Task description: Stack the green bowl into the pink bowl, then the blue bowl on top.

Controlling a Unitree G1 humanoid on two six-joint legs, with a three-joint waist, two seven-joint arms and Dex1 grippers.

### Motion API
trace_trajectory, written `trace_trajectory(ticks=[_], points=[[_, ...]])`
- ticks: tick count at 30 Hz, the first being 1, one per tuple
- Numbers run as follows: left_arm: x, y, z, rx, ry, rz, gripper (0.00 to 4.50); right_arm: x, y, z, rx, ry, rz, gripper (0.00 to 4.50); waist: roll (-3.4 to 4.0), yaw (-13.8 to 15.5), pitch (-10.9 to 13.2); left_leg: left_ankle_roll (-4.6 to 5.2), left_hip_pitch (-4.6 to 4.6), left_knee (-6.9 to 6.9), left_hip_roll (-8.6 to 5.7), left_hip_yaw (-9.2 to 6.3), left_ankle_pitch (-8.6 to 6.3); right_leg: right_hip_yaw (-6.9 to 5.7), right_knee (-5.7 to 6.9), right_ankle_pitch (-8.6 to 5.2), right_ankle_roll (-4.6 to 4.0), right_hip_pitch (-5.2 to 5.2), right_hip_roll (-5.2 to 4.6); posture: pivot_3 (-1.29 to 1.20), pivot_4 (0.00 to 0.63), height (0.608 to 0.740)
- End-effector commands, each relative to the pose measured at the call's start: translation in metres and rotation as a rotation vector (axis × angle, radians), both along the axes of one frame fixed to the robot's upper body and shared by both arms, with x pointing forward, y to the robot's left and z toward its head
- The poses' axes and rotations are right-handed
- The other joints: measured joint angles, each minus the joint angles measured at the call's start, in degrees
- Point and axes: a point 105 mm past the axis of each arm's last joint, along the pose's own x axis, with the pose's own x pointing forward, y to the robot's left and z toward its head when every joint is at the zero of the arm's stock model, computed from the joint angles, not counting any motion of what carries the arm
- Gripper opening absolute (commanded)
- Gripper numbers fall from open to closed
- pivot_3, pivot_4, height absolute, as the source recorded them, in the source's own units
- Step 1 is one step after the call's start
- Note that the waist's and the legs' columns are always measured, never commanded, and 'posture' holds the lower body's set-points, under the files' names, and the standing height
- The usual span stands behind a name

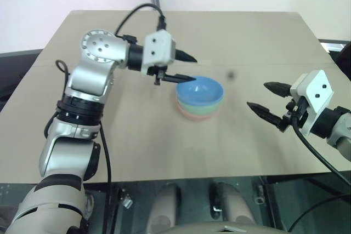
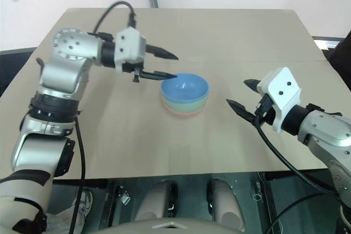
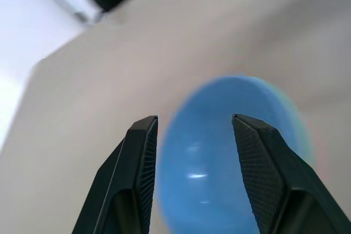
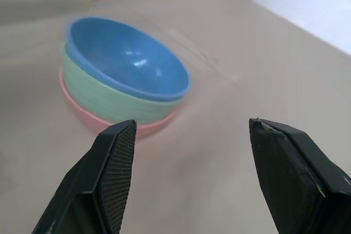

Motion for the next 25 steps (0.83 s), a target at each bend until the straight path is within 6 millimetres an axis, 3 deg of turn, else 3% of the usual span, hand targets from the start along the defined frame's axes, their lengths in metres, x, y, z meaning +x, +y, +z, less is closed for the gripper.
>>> trace_trajectory(ticks=[1,2,3,9,10,13,17,21,25], points=[[-0.011,0.026,0.0,-0.102,0.094,0.117,3.95,0.0,-0.003,0.0,0.027,0.016,0.032,4.5,0.0,-0.72,0.0,0.0,0.05,-0.03,0.03,0.03,0.0,0.09,0.0,0.0,0.0,-0.01,0.01,0.0,0.15,0.74],[-0.014,0.03,-0.004,-0.107,0.11,0.141,4.36,0.0,-0.004,-0.001,0.031,0.027,0.042,4.5,0.0,-0.72,0.0,0.0,0.04,-0.03,0.04,0.02,0.0,0.12,0.0,0.0,0.0,-0.03,0.02,0.0,0.15,0.74],[-0.019,0.035,-0.007,-0.116,0.131,0.163,4.45,0.001,-0.005,-0.003,0.03,0.036,0.051,4.5,-0.02,-0.67,0.01,0.0,0.04,-0.03,0.05,0.02,0.0,0.12,0.01,0.0,0.0,-0.02,0.02,0.0,0.15,0.74],[-0.036,0.069,-0.027,-0.24,0.268,0.381,4.45,0.009,-0.009,-0.003,0.004,0.035,0.085,4.5,-0.02,-0.4,0.01,0.0,0.06,-0.02,0.05,0.1,0.0,0.08,0.01,0.01,0.02,-0.02,0.0,0.0,0.15,0.74],[-0.038,0.074,-0.024,-0.349,0.218,0.378,4.45,0.008,-0.011,-0.003,-0.001,0.037,0.088,4.5,-0.01,-0.33,0.0,0.0,0.08,-0.02,0.05,0.11,0.0,0.09,0.03,0.01,0.02,-0.01,-0.01,0.0,0.15,0.74],[-0.039,0.113,-0.052,-0.408,0.127,0.598,4.45,-0.002,-0.015,-0.008,-0.026,0.066,0.146,4.5,-0.02,-0.18,-0.05,0.0,0.09,-0.02,0.04,0.09,0.0,0.06,-0.02,0.02,0.02,0.03,-0.04,0.0,0.15,0.74],[-0.067,0.134,-0.075,-0.405,0.199,0.597,4.45,-0.01,-0.041,-0.01,-0.075,0.094,0.125,4.5,-0.15,0.0,-0.04,0.0,0.02,-0.05,0.05,0.07,0.0,0.08,-0.06,0.02,0.01,0.0,-0.04,0.0,0.15,0.74],[-0.092,0.144,-0.085,-0.386,0.287,0.585,4.45,-0.016,-0.067,-0.008,-0.108,0.127,0.103,4.5,-0.18,0.1,-0.07,0.01,0.12,-0.02,0.04,0.13,-0.01,0.03,-0.08,-0.08,-0.14,0.07,-0.13,0.0,0.15,0.74],[-0.104,0.143,-0.089,-0.35,0.33,0.563,4.45,-0.016,-0.076,-0.007,-0.115,0.138,0.096,4.5,-0.18,0.12,-0.07,0.01,0.29,0.02,0.06,0.13,0.0,0.02,-0.04,-0.07,-0.15,0.18,-0.19,0.0,0.15,0.74]])
